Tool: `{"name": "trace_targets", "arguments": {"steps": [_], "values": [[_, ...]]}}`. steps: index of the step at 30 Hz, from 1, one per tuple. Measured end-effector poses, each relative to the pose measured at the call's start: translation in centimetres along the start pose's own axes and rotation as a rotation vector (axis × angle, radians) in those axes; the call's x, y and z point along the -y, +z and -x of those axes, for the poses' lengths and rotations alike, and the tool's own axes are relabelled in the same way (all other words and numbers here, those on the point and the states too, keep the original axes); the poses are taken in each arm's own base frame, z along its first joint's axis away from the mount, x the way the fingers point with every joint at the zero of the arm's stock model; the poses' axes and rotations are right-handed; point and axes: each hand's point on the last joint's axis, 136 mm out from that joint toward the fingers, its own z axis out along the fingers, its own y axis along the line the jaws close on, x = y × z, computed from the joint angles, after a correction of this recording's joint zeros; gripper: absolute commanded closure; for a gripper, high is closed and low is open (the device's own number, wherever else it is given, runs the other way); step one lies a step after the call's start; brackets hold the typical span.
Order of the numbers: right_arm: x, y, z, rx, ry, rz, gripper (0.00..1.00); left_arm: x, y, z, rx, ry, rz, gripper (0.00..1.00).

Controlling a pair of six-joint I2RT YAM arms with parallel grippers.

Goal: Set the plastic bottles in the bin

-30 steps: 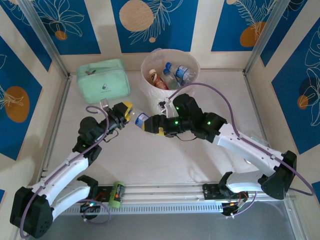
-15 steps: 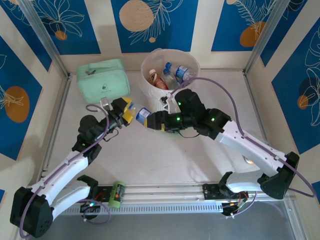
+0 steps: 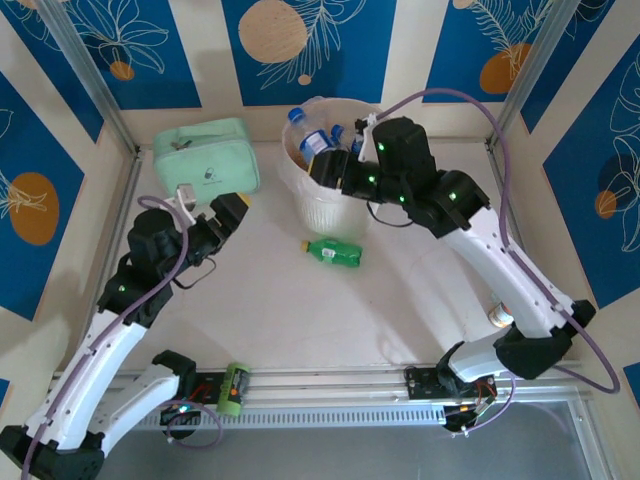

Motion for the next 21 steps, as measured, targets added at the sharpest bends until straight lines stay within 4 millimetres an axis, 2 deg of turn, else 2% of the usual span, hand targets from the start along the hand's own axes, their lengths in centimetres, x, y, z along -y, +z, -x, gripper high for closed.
{"name": "trace_targets", "arguments": {"steps": [4,9,12,15,21], "values": [[3.0,2.4,1.8,0.029,0.036,-0.117,0.4,-2.9,0.1,-1.2,-0.036,0.01,0.103,0.0],[6.1,5.3,3.1,0.037,0.096,-0.231,0.39,-3.8,-0.3,-1.5,-0.041,0.035,0.142,0.0],[6.8,6.7,3.9,0.038,0.116,-0.26,0.36,-4.0,-0.5,-1.5,-0.043,0.048,0.151,0.0],[6.8,8.1,5.0,0.04,0.131,-0.27,0.19,-4.2,-0.5,-1.6,-0.043,0.055,0.159,0.0],[6.4,10.0,5.6,0.023,0.109,-0.286,0.16,-4.5,-0.5,-1.7,-0.049,0.07,0.171,0.0]]}}
